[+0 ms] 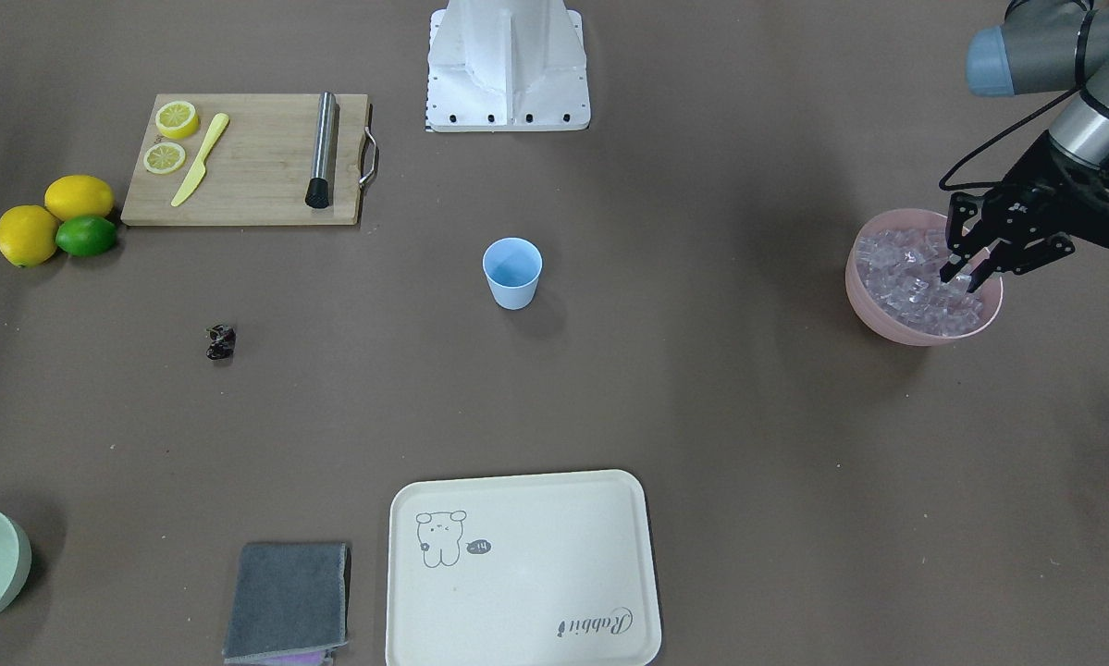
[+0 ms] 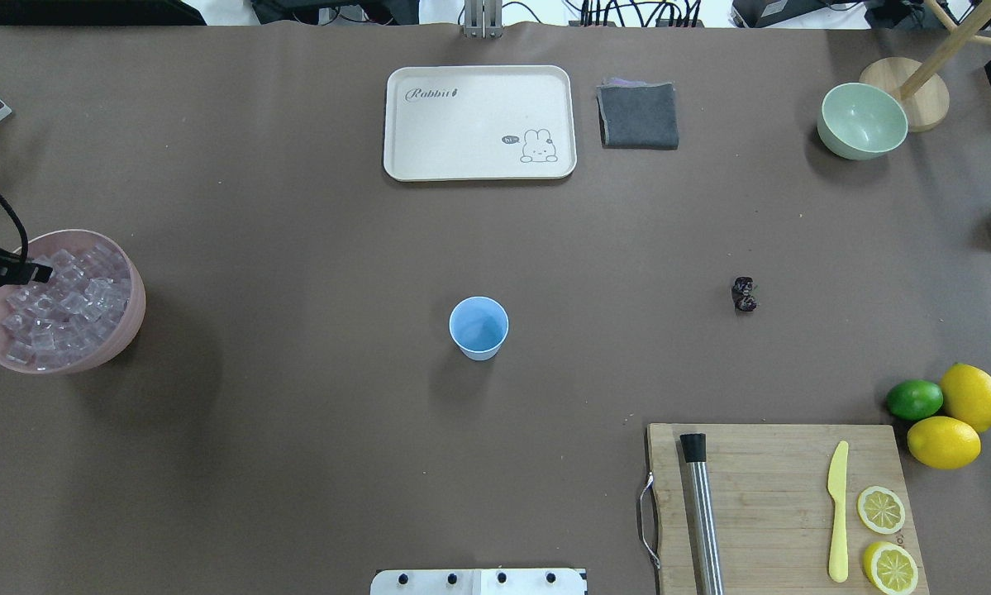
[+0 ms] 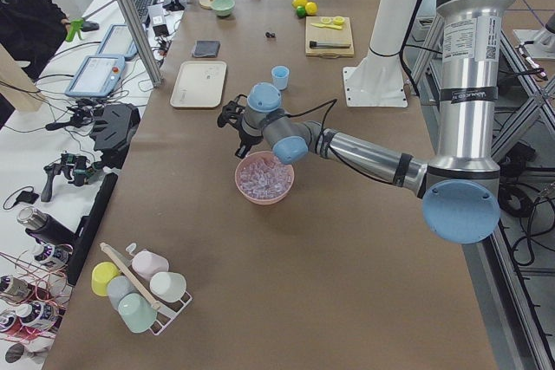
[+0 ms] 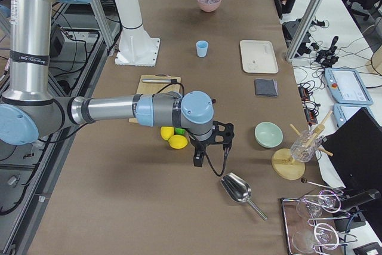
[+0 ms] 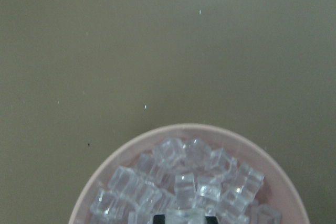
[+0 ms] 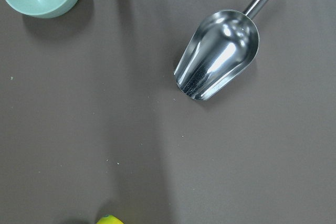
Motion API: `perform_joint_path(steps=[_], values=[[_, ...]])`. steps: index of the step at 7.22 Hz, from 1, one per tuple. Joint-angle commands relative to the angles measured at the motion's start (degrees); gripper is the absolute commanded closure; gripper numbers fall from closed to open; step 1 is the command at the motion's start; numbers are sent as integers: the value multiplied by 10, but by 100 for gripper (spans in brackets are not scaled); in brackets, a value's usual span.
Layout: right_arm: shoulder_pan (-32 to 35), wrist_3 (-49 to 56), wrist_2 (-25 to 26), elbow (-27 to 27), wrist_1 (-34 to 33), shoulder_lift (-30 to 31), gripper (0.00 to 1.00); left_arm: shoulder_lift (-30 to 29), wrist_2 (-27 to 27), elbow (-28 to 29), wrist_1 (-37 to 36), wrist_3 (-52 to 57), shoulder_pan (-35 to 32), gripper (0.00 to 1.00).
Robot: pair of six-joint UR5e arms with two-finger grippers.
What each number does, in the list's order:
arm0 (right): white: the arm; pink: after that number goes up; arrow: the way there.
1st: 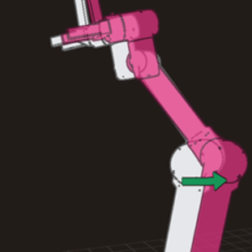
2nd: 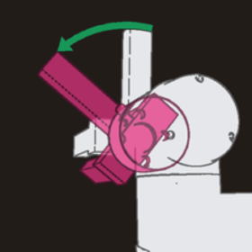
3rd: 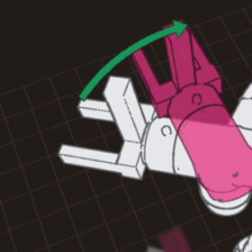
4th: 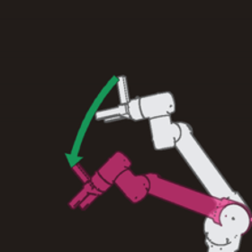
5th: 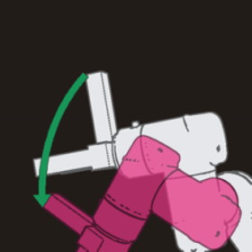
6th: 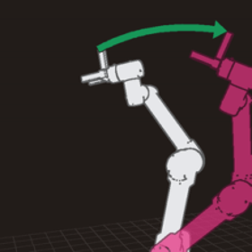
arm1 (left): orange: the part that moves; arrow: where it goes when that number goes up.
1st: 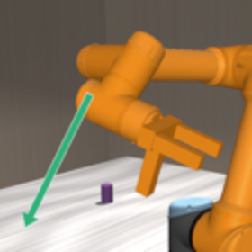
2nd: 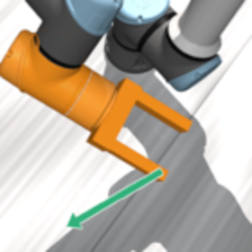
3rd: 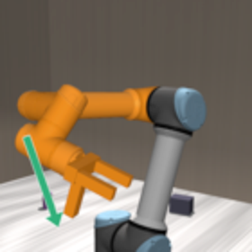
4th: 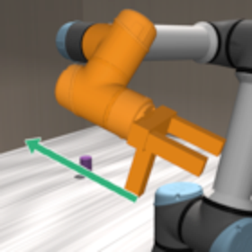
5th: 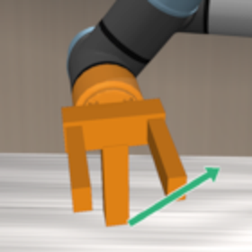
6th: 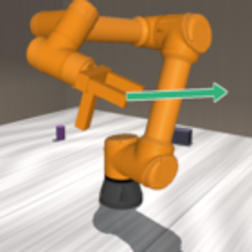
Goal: Put ice and cherries in cup
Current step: 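Carry the ice cube with the left gripper over the light-blue cup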
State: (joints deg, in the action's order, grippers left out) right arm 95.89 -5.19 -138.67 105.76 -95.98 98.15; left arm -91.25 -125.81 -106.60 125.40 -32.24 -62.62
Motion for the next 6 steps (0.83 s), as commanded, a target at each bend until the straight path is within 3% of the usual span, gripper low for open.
perform_joint_path(steps=[1, 2, 3, 4, 5, 6], values=[[0, -1, -1, -3, 0, 0, 0, -121, 0, -2, -5, -178, 33, 100], [-1, -1, 0, -4, 0, -1, 0, -179, 8, 4, -10, -257, 84, 100], [0, -1, 0, -4, 0, 0, 0, -247, 64, 4, -55, -326, 141, 100], [-1, -2, 1, -6, 0, -1, 0, -328, 146, 0, -144, -361, 218, 100], [-1, -1, 2, -6, 0, 0, 0, -368, 223, 3, -178, -402, 294, 100], [-1, 0, 1, -13, 0, 2, 0, -371, 294, 6, -179, -409, 358, 100]])
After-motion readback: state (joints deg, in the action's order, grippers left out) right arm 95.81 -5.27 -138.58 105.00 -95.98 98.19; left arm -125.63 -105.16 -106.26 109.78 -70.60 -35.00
